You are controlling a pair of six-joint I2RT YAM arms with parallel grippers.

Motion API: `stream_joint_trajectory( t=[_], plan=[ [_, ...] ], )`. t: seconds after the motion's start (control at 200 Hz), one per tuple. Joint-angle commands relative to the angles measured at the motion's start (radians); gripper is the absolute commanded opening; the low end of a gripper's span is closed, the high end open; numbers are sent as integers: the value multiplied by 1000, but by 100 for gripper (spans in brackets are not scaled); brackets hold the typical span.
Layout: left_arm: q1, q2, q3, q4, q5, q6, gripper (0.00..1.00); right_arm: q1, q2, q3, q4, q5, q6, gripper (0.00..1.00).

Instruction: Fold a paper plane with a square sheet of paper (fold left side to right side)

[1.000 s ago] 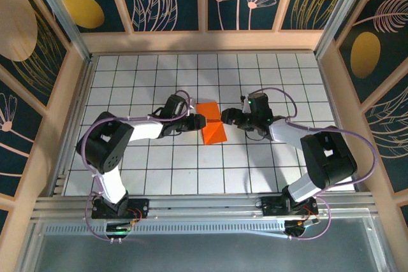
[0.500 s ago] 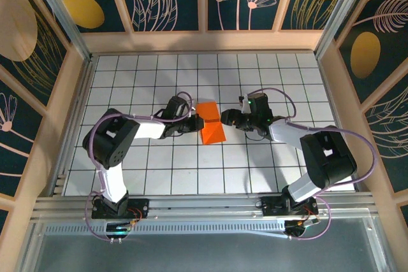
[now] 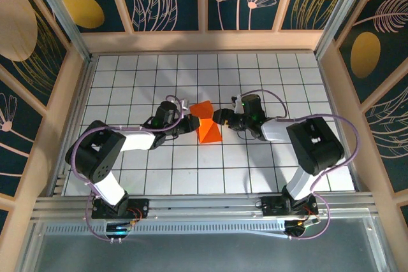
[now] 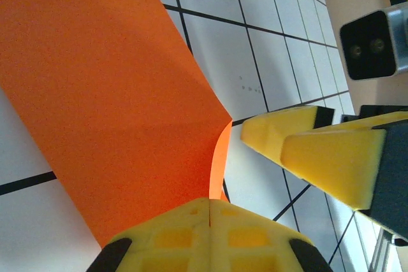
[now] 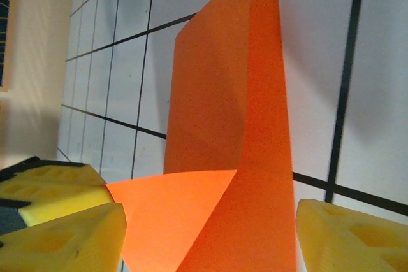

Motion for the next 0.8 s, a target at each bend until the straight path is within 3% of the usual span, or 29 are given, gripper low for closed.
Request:
stream_joint_trajectory(
  t=[0.0,0.335,0.625,0.796],
  plan=[
    [5,-24,-14,57,-7,-20,4,14,44,34,117,-42,50,71],
    [5,2,-23,68,-14,-29,4,35,140,72,228,-84,126,67],
    [5,64,-47,82,-47,-46,5,44,168,78,258,-102,147,55],
    [5,77,-33,60,-59,-44,14,48,180,80,236,-83,135,50]
  ],
)
